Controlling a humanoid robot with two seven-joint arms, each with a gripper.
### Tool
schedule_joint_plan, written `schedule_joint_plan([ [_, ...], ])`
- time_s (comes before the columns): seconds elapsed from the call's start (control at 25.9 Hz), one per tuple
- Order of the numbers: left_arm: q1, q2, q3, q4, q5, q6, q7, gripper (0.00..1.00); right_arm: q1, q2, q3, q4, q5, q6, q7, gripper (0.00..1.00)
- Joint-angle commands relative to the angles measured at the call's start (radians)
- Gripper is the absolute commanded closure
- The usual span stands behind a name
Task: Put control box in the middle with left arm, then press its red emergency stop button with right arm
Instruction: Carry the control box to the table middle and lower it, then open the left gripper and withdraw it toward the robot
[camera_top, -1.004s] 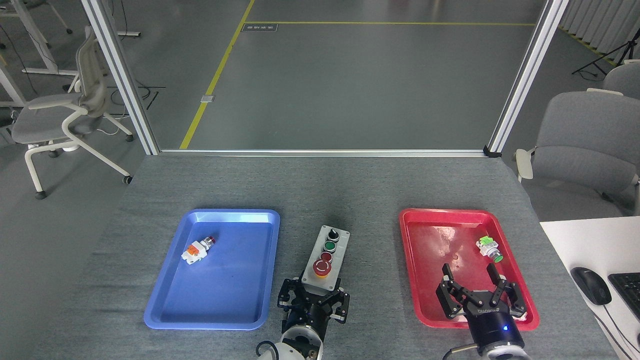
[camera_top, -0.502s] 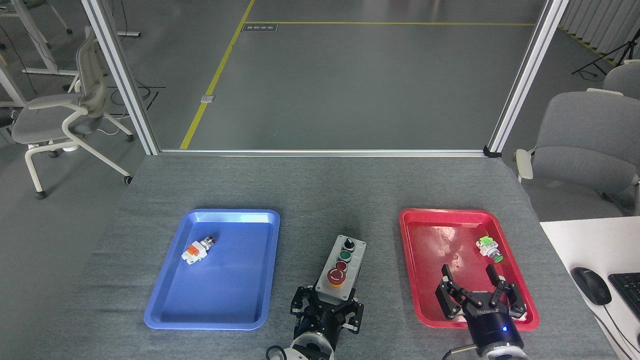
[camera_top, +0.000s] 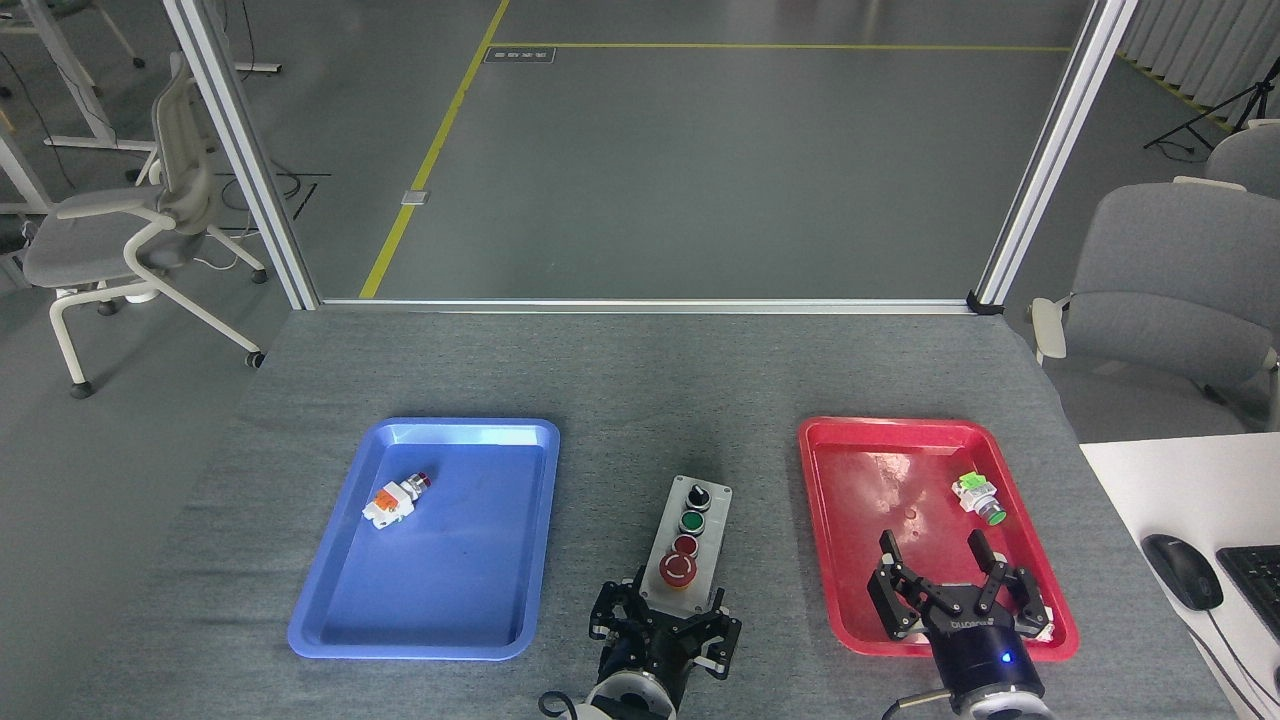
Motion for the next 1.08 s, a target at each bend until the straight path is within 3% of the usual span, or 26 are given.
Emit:
schedule_joint_plan([
  [0.0,0.062,0.009,0.004,-0.086,-0.001,-0.005,-0.001,0.02,0.000,0.000,0.000,0.002,0.002,-0.001,0.000,0.02],
  [0.39,0.208,0.252,0.014,-0.335,0.001,-0.015,0.006,0.02,0.000,-0.001,0.015,0.002,-0.002,-0.024,0.000,0.06],
  [0.58,0.295,0.367,0.099,-0.530,0.001,-0.034,0.005,0.02,0.015,0.006,0.026,0.001,0.000,-0.031,-0.002,0.08],
  [0.77,0.389,0.474,0.310,-0.732,0.002,-0.116,0.005,0.02,0.026,0.014,0.040,-0.010,0.000,-0.059,-0.002,0.16],
  [0.97,0.395,0.471,0.640,-0.727,0.013,-0.274,0.005,0.02,0.028,0.043,0.061,-0.014,0.003,-0.090,-0.002,0.25],
  [1.04,0.389,0.463,0.783,-0.723,0.041,-0.373,0.005,0.02,0.029,0.051,0.075,-0.014,0.005,-0.116,-0.002,0.36],
])
